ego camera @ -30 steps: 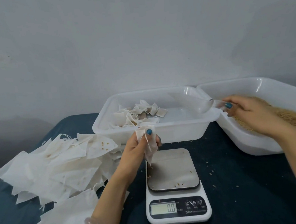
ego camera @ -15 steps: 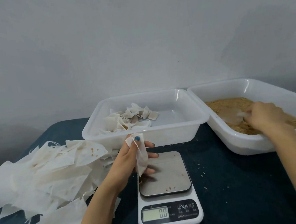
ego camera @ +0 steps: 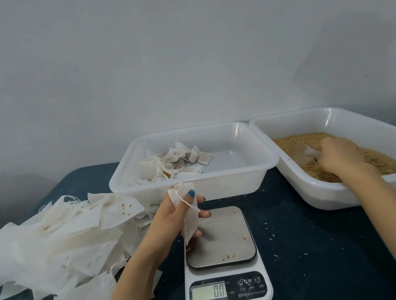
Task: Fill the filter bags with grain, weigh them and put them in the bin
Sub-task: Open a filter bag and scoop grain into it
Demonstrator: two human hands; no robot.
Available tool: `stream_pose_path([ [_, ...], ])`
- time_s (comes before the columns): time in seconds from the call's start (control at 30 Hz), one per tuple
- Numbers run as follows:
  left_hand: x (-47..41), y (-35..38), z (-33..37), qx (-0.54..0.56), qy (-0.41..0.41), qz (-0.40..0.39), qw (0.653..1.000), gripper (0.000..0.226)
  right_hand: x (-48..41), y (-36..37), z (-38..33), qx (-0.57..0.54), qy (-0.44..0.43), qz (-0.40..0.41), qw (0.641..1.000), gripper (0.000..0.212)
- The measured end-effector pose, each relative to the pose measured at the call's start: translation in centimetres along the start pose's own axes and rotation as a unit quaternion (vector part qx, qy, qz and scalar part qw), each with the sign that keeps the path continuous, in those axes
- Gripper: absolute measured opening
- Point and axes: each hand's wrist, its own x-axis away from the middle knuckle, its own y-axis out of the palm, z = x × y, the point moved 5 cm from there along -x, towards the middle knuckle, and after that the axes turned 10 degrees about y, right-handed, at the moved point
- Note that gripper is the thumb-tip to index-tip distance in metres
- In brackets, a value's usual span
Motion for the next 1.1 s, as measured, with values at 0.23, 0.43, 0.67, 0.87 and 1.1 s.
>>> stream_pose_path([
  [0.23,-0.2,-0.1,0.1,-0.046,0.017,-0.018,0.999,0.054,0.3,-0.2,2.6,-0.131,0.035,-0.016,0.991,0.019],
  [0.43,-0.6,-0.4,-0.3,-0.168,0.050,0.018,0.984,0.039,2.0,-1.7,3.0,-0.300,-0.013,0.010,0.954,0.027],
  [0.67,-0.9,-0.2,-0.8,-0.243,0.092,0.016,0.966,0.018,5.3,-4.2,-0.2,-0.407,-0.202,-0.115,0.884,0.041],
  [0.87,-0.6,-0.6,-1.0,-0.280,0.105,0.023,0.954,0.014,8.9,-5.0,-3.3,-0.389,-0.353,-0.187,0.830,0.050],
  [1.1,-0.3,-0.4,-0.1,-0.333,0.128,0.015,0.934,0.016,9.8,-5.7,-4.9,-0.195,-0.432,-0.106,0.874,0.058],
])
